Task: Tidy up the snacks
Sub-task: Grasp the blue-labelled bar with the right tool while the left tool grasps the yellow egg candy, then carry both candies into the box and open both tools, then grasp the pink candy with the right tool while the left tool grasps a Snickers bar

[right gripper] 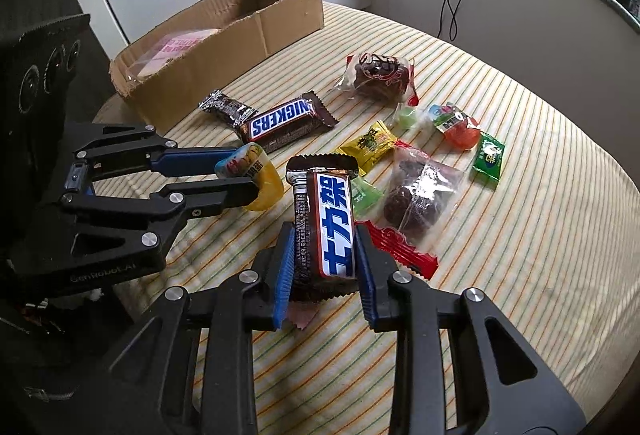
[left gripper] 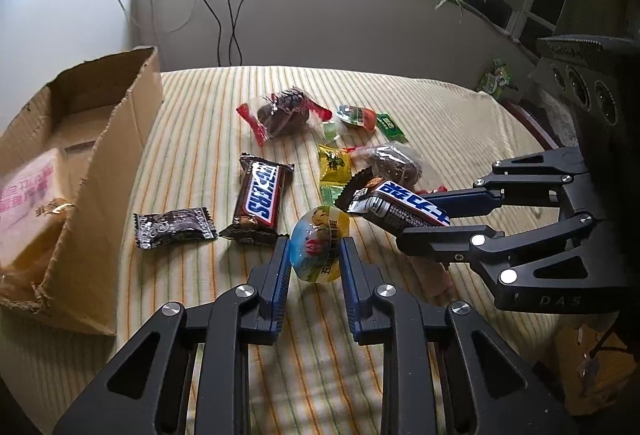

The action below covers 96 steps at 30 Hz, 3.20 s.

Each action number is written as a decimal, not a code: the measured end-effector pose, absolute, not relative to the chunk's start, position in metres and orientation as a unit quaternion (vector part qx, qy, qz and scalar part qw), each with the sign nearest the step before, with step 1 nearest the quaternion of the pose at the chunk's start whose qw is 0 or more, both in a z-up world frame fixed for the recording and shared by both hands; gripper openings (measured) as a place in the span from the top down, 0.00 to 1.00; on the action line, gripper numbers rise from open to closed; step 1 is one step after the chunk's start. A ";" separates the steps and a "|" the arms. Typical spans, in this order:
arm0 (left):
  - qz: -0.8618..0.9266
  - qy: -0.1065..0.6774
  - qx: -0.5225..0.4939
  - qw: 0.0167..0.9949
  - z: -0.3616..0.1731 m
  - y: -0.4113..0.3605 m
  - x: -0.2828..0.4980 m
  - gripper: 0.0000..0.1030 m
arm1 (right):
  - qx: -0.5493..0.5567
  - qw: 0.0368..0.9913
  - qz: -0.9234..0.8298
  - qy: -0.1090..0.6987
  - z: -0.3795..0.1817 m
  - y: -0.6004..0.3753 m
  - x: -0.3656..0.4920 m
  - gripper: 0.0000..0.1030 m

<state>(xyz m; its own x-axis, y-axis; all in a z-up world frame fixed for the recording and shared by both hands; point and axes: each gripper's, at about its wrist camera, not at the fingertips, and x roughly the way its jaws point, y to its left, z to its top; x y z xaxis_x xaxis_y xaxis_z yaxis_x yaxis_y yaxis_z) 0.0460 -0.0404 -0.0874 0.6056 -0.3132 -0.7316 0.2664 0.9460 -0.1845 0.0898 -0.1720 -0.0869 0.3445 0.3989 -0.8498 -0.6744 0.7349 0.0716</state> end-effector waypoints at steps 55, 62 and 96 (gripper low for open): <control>-0.049 0.358 -0.083 0.929 -0.049 0.104 0.088 0.78 | -0.166 0.794 0.395 0.431 -0.055 0.044 0.226 0.71; -0.045 0.356 -0.080 0.930 -0.046 0.104 0.088 0.77 | -0.167 0.798 0.394 0.425 -0.052 0.044 0.226 0.71; -0.115 0.360 -0.067 0.923 -0.039 0.028 0.048 0.78 | -0.137 0.851 0.313 0.399 -0.010 -0.136 0.111 0.54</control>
